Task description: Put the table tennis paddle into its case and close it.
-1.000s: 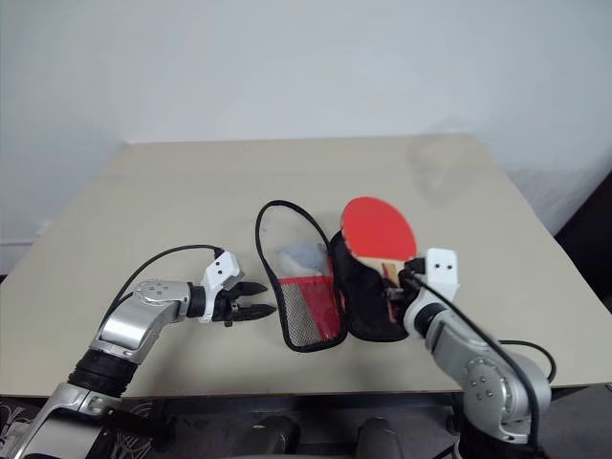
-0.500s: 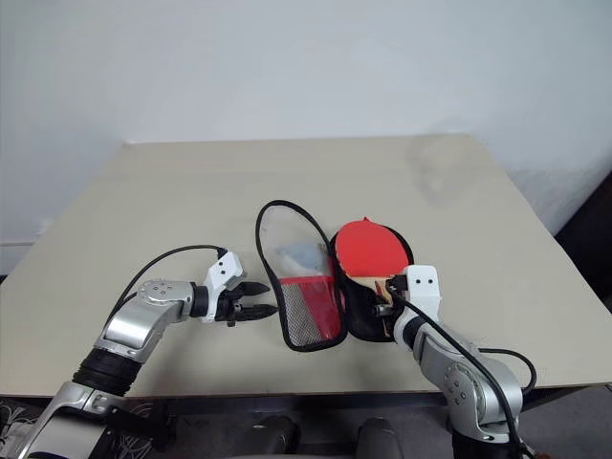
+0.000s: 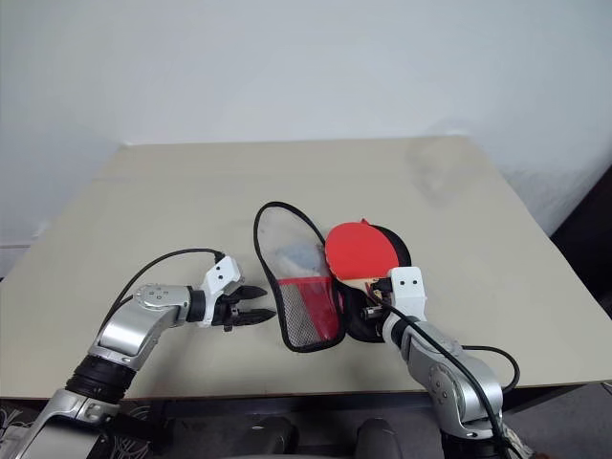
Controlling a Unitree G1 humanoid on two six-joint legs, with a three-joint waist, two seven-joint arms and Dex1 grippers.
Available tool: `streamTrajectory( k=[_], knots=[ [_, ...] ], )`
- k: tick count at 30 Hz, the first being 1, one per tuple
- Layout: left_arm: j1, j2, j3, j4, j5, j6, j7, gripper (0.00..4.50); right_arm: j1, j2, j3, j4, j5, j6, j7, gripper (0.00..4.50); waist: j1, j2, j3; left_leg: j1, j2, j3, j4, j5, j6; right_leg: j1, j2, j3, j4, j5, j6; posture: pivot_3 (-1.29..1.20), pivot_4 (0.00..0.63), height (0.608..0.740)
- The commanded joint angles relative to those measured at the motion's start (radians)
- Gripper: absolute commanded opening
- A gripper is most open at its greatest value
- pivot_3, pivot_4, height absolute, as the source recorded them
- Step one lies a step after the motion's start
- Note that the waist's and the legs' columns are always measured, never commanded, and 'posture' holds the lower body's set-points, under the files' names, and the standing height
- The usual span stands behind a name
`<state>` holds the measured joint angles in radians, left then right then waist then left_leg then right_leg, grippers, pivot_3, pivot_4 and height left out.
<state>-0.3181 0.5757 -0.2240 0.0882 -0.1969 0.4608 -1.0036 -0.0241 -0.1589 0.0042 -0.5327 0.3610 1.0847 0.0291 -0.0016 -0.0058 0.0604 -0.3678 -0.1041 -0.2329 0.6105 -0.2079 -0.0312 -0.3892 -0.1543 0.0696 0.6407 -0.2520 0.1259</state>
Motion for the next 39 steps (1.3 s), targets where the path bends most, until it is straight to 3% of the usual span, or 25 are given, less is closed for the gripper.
streamTrajectory(
  k=[1,9,20,25,30,39],
  knots=[
    [-0.001,0.010,0.025,-0.038,-0.007,0.001,0.007,2.96,-0.005,0.008,-0.005,0.033,-0.004,0.003,0.009,1.85,0.000,0.000,0.000,0.000,0.000,0.000,0.000,0.000,0.000,0.000,0.000,0.000,0.000,0.000,0.000,0.00,0.000,0.740],
    [-0.005,0.007,0.025,-0.036,-0.009,0.004,0.012,2.96,-0.012,-0.004,-0.034,0.024,-0.016,0.015,0.009,4.48,0.003,0.000,0.000,0.001,0.001,0.001,0.000,0.000,0.000,0.000,0.000,0.000,0.000,0.000,0.000,0.00,0.000,0.740],
    [-0.050,-0.027,0.028,-0.014,-0.028,0.010,0.010,2.96,-0.018,-0.017,-0.242,-0.065,0.150,-0.165,0.183,4.48,0.005,0.001,0.001,0.001,0.001,0.001,0.000,0.000,0.000,0.000,0.000,0.000,0.000,0.000,0.000,0.00,0.000,0.740],
    [-0.125,-0.108,0.035,0.032,-0.041,0.024,0.045,2.96,-0.066,-0.040,-0.406,-0.006,0.361,-0.259,0.338,4.48,0.004,0.001,0.001,0.000,0.001,0.001,0.000,0.000,0.000,0.000,0.000,0.000,0.000,0.000,0.000,0.00,0.000,0.740],
    [-0.199,-0.242,0.019,0.095,-0.027,0.031,0.125,2.96,-0.158,-0.046,-0.500,0.094,0.397,-0.332,0.262,4.48,0.002,0.001,0.001,0.000,0.000,0.001,0.000,0.000,0.000,0.000,0.000,0.000,0.000,0.000,0.000,0.00,0.000,0.740],
    [-0.258,-0.454,-0.013,0.173,0.000,0.044,0.246,2.96,-0.214,-0.057,-0.539,0.191,0.378,-0.467,0.156,4.48,0.004,0.001,0.001,0.000,0.000,0.002,0.002,-0.001,0.000,0.001,0.000,0.000,-0.001,0.000,0.000,0.00,0.000,0.740]
  ],
)
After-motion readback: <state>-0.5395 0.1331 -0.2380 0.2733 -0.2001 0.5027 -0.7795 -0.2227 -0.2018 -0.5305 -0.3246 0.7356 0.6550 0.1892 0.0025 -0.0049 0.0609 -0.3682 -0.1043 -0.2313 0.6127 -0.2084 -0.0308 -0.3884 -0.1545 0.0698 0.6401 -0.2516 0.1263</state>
